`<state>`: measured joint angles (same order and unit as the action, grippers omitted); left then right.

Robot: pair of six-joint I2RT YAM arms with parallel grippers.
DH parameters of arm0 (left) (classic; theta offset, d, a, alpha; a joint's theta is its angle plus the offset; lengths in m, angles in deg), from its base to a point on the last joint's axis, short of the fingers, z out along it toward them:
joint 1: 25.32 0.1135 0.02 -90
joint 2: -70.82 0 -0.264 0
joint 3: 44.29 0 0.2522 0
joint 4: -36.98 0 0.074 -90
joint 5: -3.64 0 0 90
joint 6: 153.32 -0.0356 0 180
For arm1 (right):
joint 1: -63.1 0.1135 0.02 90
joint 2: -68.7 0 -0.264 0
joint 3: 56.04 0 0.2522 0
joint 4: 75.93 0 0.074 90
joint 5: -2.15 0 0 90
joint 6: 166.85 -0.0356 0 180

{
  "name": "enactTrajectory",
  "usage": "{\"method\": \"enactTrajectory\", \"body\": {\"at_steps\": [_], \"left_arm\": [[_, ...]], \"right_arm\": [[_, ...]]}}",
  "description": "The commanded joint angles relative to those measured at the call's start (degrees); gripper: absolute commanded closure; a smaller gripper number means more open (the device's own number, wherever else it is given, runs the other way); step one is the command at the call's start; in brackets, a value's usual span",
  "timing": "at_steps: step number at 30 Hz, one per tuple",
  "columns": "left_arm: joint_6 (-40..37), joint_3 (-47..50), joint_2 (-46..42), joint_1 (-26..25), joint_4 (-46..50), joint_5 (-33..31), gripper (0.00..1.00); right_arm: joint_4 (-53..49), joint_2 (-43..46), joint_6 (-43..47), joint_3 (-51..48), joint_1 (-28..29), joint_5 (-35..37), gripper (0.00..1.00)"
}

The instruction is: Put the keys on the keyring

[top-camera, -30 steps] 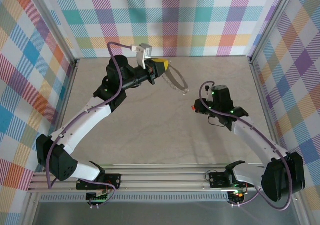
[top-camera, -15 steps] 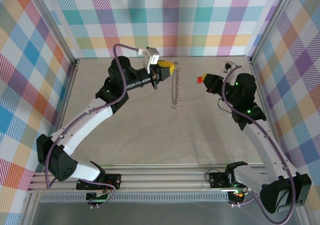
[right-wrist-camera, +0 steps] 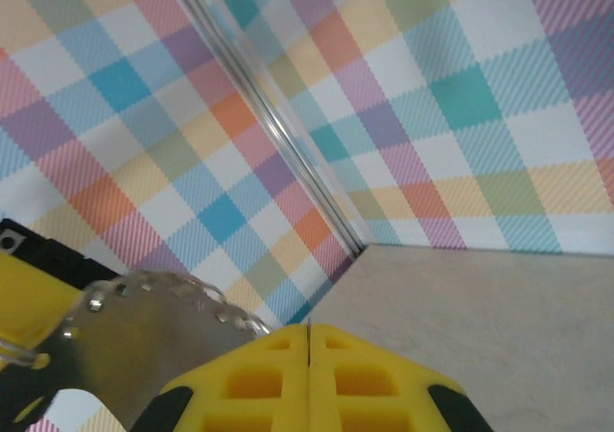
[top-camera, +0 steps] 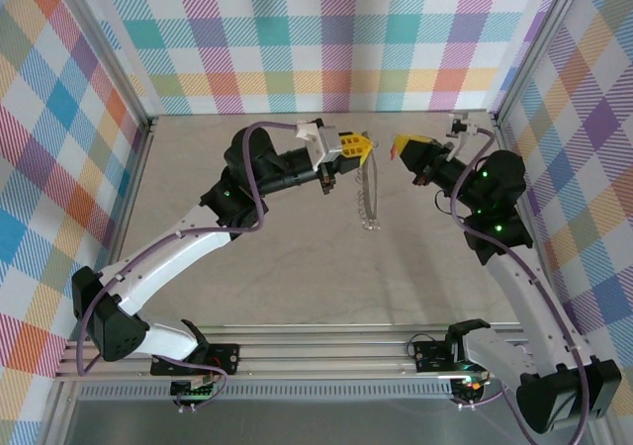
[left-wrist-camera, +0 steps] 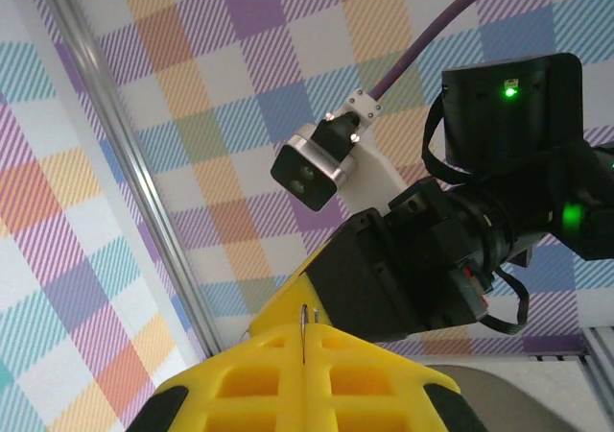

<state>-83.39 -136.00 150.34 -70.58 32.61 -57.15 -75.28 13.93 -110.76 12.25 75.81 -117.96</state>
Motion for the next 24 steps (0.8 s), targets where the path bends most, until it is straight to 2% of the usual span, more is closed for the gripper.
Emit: {"method": "enactTrajectory", "body": {"at_steps": [1, 10, 15, 24], "left_arm": [[-4.8, -1.8, -2.6, -1.1, -4.7, -1.1, 1.00], [-5.2, -1.1, -2.5, -1.2, -4.3, -4.7, 1.00], [-4.2, -1.6, -2.5, -1.3, -2.7, -6.7, 1.00], [-3.6, -1.9, -2.1, -1.2, -2.1, -7.0, 1.00]], "right_arm": [[4.2, 2.8, -0.1, -1.2, -0.3, -1.7, 1.00], [6.5, 5.5, -1.5, -1.1, -0.4, -6.5, 1.00], [11.1, 4.3, -5.1, -0.9, -0.4, -10.1, 1.00], [18.3, 1.1, -10.5, 0.2, -0.3, -12.3, 1.00]]}}
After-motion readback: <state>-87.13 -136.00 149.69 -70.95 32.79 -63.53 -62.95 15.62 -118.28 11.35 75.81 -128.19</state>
